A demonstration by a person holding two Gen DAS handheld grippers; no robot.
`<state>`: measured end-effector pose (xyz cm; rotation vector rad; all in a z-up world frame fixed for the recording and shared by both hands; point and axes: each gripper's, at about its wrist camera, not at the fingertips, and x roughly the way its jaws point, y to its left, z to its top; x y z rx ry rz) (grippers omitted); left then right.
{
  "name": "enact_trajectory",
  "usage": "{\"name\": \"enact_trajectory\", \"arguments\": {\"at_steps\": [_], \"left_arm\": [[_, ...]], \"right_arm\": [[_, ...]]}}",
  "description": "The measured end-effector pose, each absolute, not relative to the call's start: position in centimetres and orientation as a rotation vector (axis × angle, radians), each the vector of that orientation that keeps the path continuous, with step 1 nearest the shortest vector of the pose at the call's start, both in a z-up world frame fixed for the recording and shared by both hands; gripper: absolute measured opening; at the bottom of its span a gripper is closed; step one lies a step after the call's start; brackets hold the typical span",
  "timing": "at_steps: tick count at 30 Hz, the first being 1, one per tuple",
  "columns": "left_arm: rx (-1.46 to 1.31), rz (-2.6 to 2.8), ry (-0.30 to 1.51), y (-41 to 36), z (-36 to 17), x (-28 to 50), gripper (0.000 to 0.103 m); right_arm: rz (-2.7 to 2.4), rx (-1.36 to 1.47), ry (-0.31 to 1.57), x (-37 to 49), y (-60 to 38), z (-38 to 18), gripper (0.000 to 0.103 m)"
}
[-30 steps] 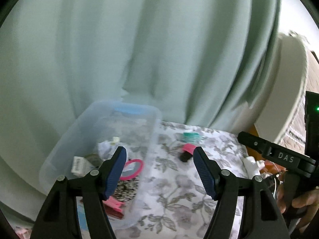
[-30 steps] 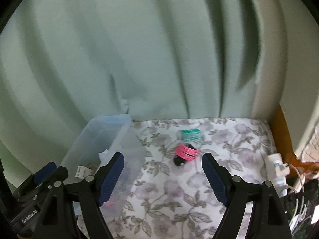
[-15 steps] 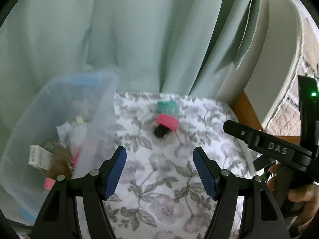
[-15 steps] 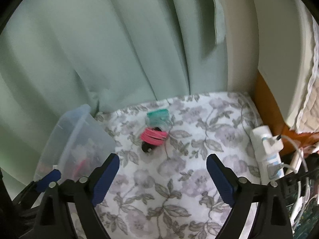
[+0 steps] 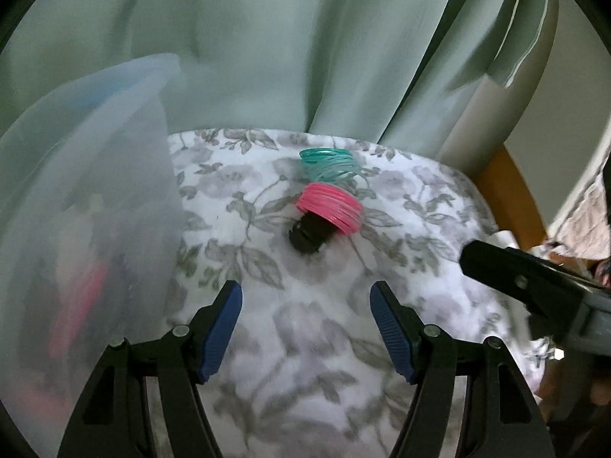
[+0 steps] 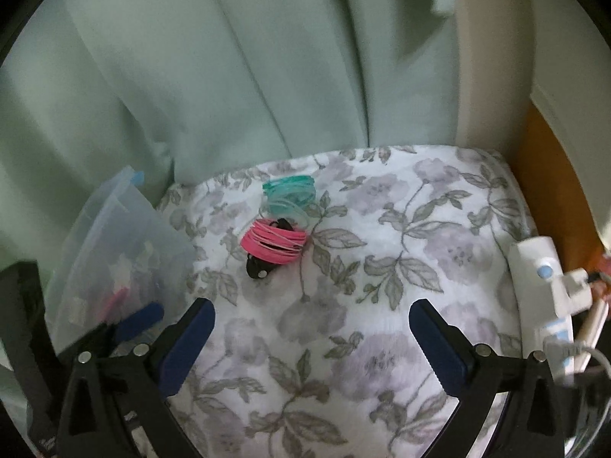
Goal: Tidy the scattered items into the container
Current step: 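Grasp the black bottle with the left tool while the right tool moves beside its rings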
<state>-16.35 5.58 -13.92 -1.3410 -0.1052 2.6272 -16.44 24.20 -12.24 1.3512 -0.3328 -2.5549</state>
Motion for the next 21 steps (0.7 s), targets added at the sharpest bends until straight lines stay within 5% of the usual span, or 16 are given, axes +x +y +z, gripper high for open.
{"name": "enact_trajectory", "arguments": {"at_steps": [18, 21], "left_arm": [[-1.324, 2.548, 0.053, 8.0, -18.4, -22.8, 0.07], [-1.294, 2.517, 0.049, 8.4, -18.4, -23.2, 0.059]], "right_arm": [[-2.465, 1.464, -0.27, -21.8, 23.2, -15.8, 0.094], [-2.471, 1.441, -0.25, -22.8, 22.6, -15.8, 0.088]]}}
